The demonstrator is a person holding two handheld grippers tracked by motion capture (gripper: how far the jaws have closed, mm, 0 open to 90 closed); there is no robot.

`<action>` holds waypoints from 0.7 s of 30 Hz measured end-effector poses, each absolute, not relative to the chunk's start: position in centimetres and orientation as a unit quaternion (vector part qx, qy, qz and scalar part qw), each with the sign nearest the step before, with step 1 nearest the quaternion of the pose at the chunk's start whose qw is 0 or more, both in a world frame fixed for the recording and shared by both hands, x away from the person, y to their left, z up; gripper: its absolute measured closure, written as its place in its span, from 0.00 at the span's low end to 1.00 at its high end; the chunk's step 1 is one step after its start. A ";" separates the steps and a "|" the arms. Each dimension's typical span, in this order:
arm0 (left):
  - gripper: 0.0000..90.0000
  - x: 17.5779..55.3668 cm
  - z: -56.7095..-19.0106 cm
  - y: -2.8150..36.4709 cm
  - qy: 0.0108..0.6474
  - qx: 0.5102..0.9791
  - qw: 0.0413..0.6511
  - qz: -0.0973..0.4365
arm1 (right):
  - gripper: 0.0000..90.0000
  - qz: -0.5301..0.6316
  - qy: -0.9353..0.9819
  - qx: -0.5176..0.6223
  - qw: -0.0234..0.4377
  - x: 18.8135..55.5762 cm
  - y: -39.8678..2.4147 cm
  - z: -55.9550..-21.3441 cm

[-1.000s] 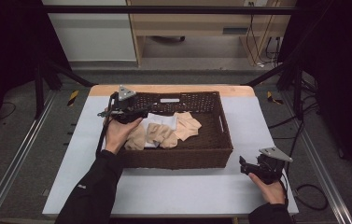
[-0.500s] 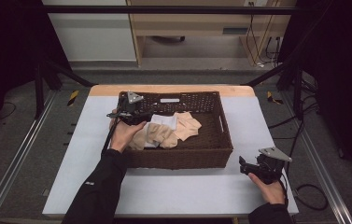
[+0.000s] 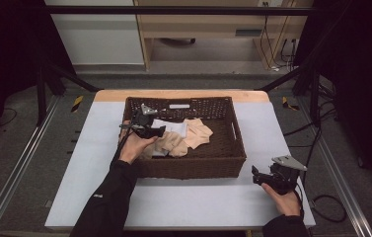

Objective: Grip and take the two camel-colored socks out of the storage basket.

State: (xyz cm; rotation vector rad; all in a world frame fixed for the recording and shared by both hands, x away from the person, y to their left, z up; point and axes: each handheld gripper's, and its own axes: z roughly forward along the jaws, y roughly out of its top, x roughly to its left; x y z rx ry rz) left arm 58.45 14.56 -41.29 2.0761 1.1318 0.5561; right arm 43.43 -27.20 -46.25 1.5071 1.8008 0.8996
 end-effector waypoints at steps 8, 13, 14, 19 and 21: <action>0.45 58.5 -42.3 14.0 0.431 0.821 0.317 0.199 | 0.05 0.337 0.684 0.569 0.307 43.5 -27.1 -46.3; 0.46 58.7 -42.8 13.8 0.431 0.830 0.302 0.185 | 0.05 0.337 0.685 0.569 0.306 43.5 -27.1 -46.3; 0.48 58.7 -42.8 13.8 0.432 0.831 0.300 0.180 | 0.05 0.338 0.684 0.570 0.306 43.4 -27.1 -46.3; 0.64 58.6 -42.9 13.6 0.420 0.845 0.287 0.165 | 0.05 0.335 0.686 0.569 0.305 43.5 -27.1 -46.4; 0.72 58.5 -42.7 13.7 0.419 0.847 0.283 0.163 | 0.05 0.335 0.687 0.569 0.304 43.5 -27.1 -46.4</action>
